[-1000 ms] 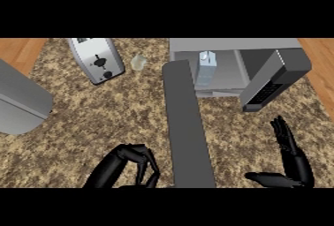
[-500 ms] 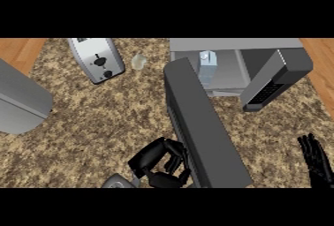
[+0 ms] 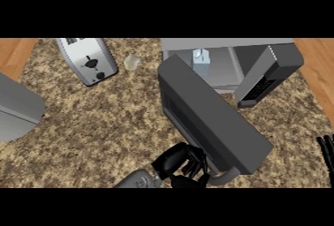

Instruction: Pick up the milk, place it into the microwave and close the microwave

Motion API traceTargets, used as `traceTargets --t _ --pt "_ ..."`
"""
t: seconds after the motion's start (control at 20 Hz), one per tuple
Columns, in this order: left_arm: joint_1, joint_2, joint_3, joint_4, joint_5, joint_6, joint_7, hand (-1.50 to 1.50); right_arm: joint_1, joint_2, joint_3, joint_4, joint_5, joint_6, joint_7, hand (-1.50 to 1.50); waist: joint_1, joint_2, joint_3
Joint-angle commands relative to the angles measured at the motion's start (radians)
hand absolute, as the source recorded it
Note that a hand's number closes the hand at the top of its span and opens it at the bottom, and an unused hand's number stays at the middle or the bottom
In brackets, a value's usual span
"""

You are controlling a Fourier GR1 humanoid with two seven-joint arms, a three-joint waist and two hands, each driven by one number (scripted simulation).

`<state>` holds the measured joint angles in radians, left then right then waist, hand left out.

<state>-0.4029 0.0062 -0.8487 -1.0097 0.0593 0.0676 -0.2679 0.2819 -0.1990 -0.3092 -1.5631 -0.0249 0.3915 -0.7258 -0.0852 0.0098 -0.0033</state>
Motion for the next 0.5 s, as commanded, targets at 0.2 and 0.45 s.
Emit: traceTargets --t 0.2,0.45 --pt "-0.089 -0.006 -0.137 0.033 0.139 0.284 0.025 1.5 -0.038 -0.064 -0.008 -0.108 -0.064 0.057 0.018 -1.5 -0.062 0.01 -0.003" --pt "-0.149 -0.006 -0.113 0.003 0.244 0.372 0.013 1.5 -0.047 -0.096 0.015 -0.148 -0.096 0.091 0.054 -1.5 -0.102 0.02 -0.005"
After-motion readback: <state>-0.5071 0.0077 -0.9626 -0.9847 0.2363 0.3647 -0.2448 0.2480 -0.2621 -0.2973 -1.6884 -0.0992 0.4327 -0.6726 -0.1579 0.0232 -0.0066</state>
